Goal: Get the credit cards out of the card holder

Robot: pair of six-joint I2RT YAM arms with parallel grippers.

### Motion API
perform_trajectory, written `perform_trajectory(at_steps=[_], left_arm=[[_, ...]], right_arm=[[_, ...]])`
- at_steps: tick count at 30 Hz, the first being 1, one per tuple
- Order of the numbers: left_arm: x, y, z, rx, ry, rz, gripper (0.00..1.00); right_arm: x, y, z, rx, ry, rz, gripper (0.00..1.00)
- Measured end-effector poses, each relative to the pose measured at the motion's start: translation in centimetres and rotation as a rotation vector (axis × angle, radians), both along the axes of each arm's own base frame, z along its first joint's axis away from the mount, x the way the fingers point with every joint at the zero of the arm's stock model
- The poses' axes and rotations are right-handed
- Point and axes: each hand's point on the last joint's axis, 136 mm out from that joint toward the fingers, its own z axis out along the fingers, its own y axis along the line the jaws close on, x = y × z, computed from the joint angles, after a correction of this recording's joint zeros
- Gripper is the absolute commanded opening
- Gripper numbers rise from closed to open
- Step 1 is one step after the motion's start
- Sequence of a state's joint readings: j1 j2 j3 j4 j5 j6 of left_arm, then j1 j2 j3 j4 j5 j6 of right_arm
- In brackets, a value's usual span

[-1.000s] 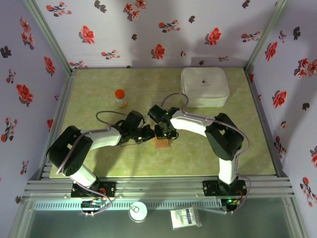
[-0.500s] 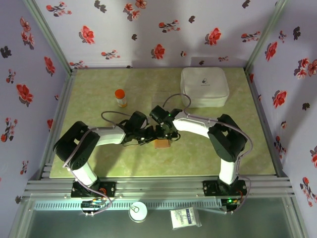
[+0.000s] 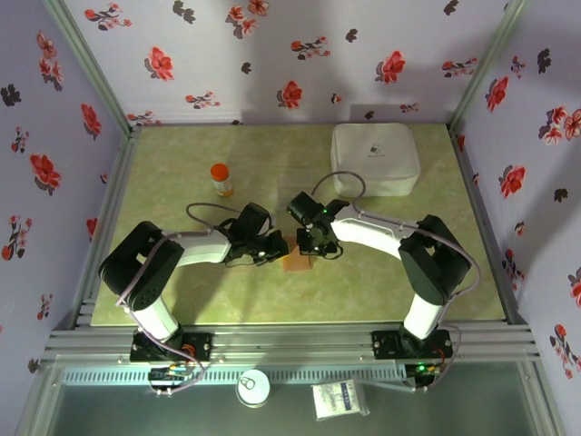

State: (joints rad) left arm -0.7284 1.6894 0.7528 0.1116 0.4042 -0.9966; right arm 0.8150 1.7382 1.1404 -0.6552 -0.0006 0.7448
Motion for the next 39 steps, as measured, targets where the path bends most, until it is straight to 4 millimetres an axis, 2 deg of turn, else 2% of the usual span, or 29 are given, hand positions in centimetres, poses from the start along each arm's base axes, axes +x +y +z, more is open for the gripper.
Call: perform_trajectory(at_steps=[4, 13, 28, 34, 39], left_arm=[[0.0, 0.0, 0.0, 0.0, 0.0, 0.0, 0.0], [0.0, 0.0, 0.0, 0.004, 0.004, 0.001, 0.0], [0.0, 0.0, 0.0, 0.004, 0.005, 0.005, 0.0], [0.0, 0.1, 0.1, 0.005, 0.004, 0.006, 0.0], [0.1, 0.4, 0.4, 0.017, -0.006, 0.017, 0.05]], right_arm=[[-0.1, -0.7, -0.5, -0.01, 0.012, -0.012, 0.2], [0.3, -0.1, -1.0, 0.012, 0.015, -0.012, 0.2], [0.4, -0.6, -2.4, -0.02, 0.03, -0.017, 0.18], [0.3, -0.8, -2.9, -0.027, 0.03, -0.018, 0.15], [0.3, -0.7, -2.9, -0.023, 0.026, -0.018, 0.11]])
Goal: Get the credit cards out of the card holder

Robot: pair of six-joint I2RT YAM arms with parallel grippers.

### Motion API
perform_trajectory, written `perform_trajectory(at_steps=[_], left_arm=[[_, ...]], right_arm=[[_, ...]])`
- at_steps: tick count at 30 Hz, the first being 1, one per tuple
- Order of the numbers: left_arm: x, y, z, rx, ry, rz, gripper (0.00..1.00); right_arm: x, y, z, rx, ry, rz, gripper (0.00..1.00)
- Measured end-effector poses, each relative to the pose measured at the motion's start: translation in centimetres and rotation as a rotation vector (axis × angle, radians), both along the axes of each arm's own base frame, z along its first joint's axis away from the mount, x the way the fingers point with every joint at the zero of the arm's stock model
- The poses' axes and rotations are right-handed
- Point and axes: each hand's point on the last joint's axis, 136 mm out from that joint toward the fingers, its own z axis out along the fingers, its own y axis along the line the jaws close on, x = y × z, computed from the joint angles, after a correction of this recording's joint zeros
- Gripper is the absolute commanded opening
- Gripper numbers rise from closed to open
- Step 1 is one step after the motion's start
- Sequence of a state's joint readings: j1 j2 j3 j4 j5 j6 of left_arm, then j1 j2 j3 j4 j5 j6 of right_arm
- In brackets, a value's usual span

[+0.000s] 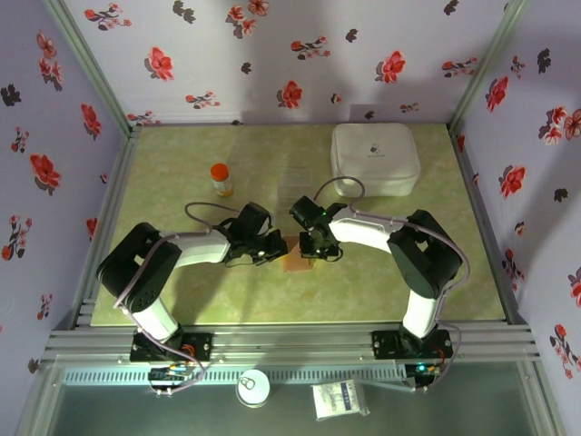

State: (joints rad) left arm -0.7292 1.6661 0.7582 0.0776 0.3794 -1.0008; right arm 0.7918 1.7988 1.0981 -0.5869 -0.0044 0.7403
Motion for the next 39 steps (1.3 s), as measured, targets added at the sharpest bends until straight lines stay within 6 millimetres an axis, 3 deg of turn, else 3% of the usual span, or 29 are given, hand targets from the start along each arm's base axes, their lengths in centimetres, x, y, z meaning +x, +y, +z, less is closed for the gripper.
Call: perform_trajectory(at_steps=[7, 14, 24, 33, 39], left_arm=[[0.8, 0.9, 1.3, -0.002, -0.029, 0.026, 0.1], [3.2, 4.2, 2.7, 0.012, -0.067, 0.1, 0.12], [5.1, 7.8, 3.6, 0.036, -0.098, 0.163, 0.13], [5.4, 8.7, 4.0, 0.034, -0.126, 0.174, 0.14], [5.5, 9.3, 3.9, 0.038, -0.126, 0.185, 0.14]], right_arm=[[0.2, -0.6, 1.0, -0.001, -0.026, -0.009, 0.09], [0.4, -1.4, 2.7, -0.008, -0.063, -0.014, 0.09], [1.1, -1.5, 5.1, -0.02, -0.105, -0.004, 0.08], [1.5, -1.1, 6.5, -0.009, -0.119, 0.011, 0.09], [2.1, 0.3, 8.2, 0.033, -0.137, 0.043, 0.09]])
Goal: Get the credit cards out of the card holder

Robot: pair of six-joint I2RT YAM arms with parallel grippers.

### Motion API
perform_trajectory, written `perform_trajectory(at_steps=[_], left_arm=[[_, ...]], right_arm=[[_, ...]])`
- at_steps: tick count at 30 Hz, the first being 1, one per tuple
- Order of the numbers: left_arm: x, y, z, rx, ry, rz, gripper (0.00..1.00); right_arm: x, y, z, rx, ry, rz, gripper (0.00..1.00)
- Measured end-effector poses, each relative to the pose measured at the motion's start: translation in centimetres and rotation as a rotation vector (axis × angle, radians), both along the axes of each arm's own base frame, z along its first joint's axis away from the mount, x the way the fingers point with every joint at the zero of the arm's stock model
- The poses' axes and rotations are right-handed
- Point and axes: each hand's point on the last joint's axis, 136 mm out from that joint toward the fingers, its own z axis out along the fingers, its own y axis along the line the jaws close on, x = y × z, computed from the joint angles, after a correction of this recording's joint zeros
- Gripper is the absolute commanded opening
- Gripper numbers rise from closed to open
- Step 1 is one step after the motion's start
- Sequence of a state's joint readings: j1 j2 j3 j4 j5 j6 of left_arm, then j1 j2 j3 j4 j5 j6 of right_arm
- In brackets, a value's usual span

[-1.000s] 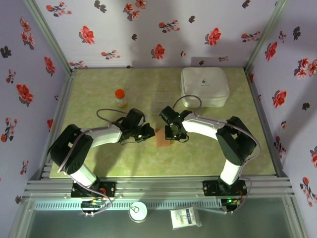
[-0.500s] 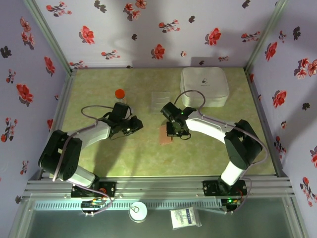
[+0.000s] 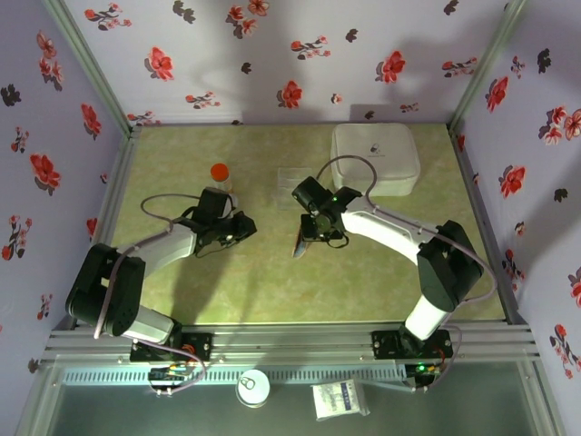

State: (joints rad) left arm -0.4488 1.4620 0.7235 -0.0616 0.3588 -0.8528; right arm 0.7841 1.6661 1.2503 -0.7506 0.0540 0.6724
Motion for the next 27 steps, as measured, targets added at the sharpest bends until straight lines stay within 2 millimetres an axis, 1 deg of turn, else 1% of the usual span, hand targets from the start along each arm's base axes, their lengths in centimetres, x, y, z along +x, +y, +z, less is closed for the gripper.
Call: perform_trajectory(at_steps=[7, 11, 14, 17, 20, 23, 27], left_arm=[[0.1, 0.4, 0.0, 0.005, -0.01, -0.004, 0.14], [-0.1, 0.2, 0.1, -0.004, -0.008, -0.016, 0.14], [-0.2, -0.1, 0.2, -0.017, -0.006, -0.026, 0.13], [-0.3, -0.4, -0.3, -0.021, 0.005, -0.039, 0.11], [-0.8, -1.0, -1.5, -0.008, 0.038, -0.058, 0.09], [-1.3, -1.9, -2.5, 0.003, 0.066, -0.089, 0.07], [-1.7, -3.1, -3.0, 0.008, 0.081, -0.122, 0.06]], right_arm=[[0.1, 2.8, 1.1, 0.023, -0.005, 0.089, 0.08], [-0.5, 4.7, 1.9, 0.032, -0.014, 0.162, 0.08], [-1.0, 5.3, 2.1, 0.032, -0.017, 0.198, 0.08], [-1.3, 5.0, 2.0, 0.012, -0.011, 0.209, 0.07], [-1.2, 4.3, 1.5, -0.016, -0.012, 0.198, 0.06], [-1.3, 3.1, 0.8, -0.062, -0.01, 0.182, 0.06], [-1.3, 1.2, 0.0, -0.112, -0.009, 0.156, 0.06]])
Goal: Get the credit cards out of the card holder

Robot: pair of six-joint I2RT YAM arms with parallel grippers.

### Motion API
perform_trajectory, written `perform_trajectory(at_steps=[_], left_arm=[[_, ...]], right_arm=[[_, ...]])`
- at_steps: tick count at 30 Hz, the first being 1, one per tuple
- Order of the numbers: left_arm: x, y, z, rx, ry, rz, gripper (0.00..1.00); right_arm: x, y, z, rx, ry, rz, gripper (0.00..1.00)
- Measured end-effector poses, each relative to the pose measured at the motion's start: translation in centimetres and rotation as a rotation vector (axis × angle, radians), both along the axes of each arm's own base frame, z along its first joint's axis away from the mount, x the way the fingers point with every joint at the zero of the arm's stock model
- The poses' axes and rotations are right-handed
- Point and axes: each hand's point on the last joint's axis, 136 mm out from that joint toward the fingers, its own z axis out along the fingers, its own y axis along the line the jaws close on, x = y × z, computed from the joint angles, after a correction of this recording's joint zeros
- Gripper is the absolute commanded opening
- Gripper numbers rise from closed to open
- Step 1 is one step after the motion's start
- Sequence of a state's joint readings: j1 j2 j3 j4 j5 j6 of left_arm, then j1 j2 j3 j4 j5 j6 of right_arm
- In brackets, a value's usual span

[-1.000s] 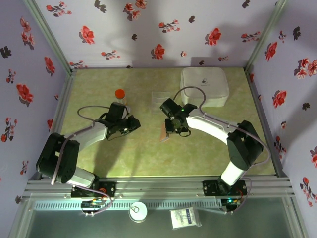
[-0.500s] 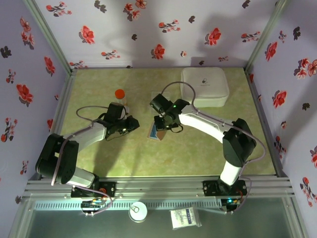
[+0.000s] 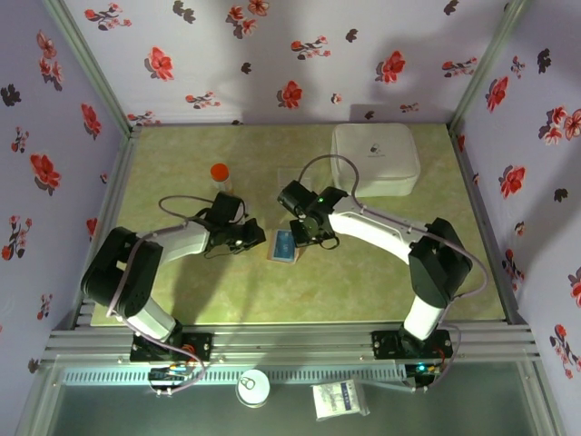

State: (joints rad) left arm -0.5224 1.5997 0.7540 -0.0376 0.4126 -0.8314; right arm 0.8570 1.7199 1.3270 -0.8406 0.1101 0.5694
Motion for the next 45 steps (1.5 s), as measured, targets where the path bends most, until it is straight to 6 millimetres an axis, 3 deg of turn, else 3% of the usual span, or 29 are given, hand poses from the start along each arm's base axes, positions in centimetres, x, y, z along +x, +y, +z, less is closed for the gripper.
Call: perform_trajectory(at_steps=[12, 33, 45], left_arm=[[-0.2, -1.8, -1.1, 0.014, 0.023, -0.044, 0.02], [-0.6, -0.2, -2.2, 0.103, 0.05, -0.008, 0.0], [-0.7, 0.0, -2.4, 0.107, 0.056, -0.006, 0.0]], right_arm=[[0.0, -3.7, -2.7, -0.082, 0.03, -0.075, 0.04], [0.1, -3.0, -6.1, -0.047, 0.071, -0.101, 0.01], [0.1, -3.9, -7.8, -0.092, 0.064, -0.109, 0.0]])
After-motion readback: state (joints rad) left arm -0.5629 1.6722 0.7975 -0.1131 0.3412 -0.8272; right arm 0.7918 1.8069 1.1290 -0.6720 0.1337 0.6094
